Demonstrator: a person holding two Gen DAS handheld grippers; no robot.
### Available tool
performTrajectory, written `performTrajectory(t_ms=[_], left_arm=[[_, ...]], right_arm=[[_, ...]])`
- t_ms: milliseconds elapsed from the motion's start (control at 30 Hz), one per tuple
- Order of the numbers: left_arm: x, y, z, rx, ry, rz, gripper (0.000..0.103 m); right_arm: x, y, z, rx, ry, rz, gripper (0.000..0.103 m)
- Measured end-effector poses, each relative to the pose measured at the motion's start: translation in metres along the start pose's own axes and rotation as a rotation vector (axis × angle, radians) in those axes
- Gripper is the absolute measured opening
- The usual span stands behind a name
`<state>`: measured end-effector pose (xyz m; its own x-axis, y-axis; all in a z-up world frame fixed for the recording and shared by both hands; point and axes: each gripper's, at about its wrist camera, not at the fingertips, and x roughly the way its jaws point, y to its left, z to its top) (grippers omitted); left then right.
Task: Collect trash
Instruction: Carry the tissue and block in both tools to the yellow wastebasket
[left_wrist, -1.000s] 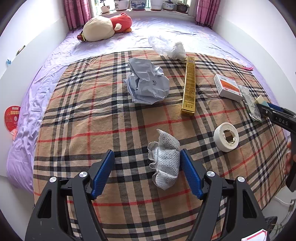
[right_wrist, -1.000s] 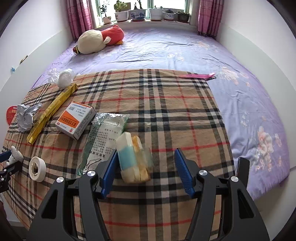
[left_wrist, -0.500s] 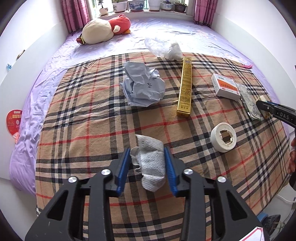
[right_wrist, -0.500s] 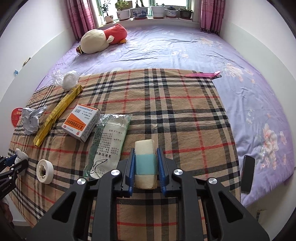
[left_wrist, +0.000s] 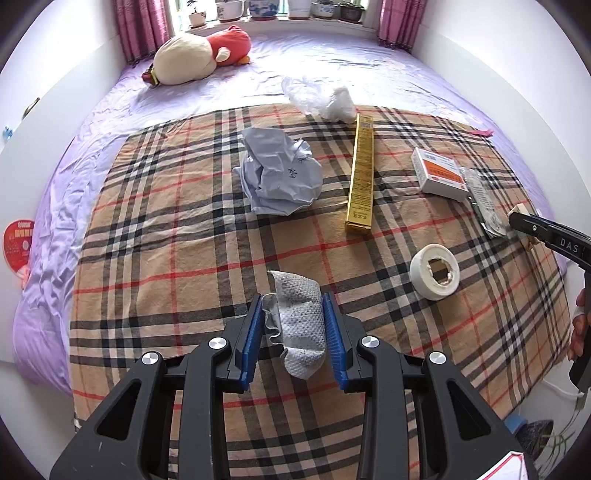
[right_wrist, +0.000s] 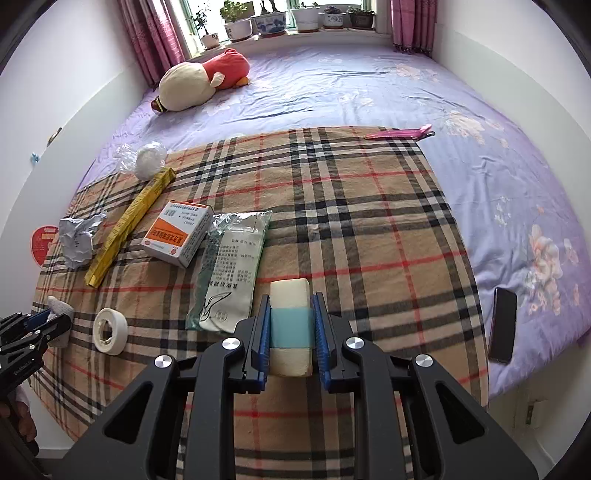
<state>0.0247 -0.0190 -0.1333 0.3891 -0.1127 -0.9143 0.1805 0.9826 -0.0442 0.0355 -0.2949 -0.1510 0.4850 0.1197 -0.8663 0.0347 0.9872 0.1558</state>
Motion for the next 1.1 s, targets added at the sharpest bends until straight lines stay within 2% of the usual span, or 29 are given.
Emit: performTrajectory(t_ms=[333, 500, 633, 733, 767, 833, 867, 900, 1100], left_arm=[[-0.019, -0.008, 0.008, 0.091, -0.016, -0.073, 0.032], [-0.026, -0.013, 0.014, 0.133, -0.017, -0.124, 0.028], [-0.028, -0.015, 0.014, 0.168, -0.018, -0.138, 0.026], [-0.025, -0.012, 0.009, 0.172, -0.024, -0.110, 0.027], [-0.024, -0.008, 0.007, 0.163, -0.031, -0.095, 0.029], [-0.023, -0.003, 0.004, 0.150, -0.044, -0.063, 0.069], [-0.023, 0.000, 0.002, 0.138, -0.056, -0.052, 0.075], [-0.023, 0.001, 0.000, 0.131, -0.060, -0.051, 0.077], [-0.002, 0.002, -0.009, 0.137, -0.014, -0.017, 0.070]], right_arm=[[-0.032, 0.000, -0.035, 0.084, -0.015, 0.024, 0.023], [-0.047, 0.006, -0.049, 0.115, -0.032, 0.033, 0.022], [-0.055, 0.009, -0.058, 0.142, -0.038, 0.028, 0.022], [-0.056, 0.010, -0.064, 0.159, -0.039, 0.032, 0.022], [-0.056, 0.010, -0.065, 0.165, -0.038, 0.033, 0.022], [-0.055, 0.009, -0.068, 0.180, -0.034, 0.035, 0.022], [-0.055, 0.009, -0.068, 0.185, -0.032, 0.035, 0.022], [-0.054, 0.009, -0.068, 0.187, -0.029, 0.034, 0.022], [-0.053, 0.012, -0.068, 0.177, -0.018, 0.031, 0.022]])
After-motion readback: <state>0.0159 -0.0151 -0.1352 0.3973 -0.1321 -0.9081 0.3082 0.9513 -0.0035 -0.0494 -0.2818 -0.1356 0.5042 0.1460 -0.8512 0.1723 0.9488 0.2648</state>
